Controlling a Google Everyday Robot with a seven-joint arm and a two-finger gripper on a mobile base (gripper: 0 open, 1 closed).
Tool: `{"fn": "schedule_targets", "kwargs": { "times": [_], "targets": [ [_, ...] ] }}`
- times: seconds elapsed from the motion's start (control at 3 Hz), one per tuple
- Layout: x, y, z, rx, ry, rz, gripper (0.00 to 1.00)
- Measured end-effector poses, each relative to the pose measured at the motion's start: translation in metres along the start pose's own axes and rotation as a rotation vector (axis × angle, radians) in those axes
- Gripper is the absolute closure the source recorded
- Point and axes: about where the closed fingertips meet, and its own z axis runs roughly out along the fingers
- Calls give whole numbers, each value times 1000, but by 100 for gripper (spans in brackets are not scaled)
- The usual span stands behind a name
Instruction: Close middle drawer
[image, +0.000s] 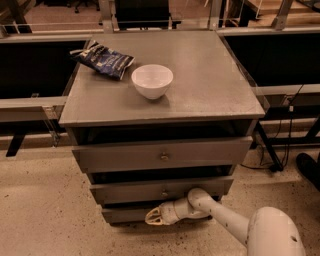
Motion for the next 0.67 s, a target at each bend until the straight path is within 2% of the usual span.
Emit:
{"fn": "schedule_targets", "kwargs": {
  "times": [0.33,0.67],
  "targets": [
    [3,-6,-3,-2,-14,2,100],
    [3,4,-11,-8,-42,4,100]
  ]
}}
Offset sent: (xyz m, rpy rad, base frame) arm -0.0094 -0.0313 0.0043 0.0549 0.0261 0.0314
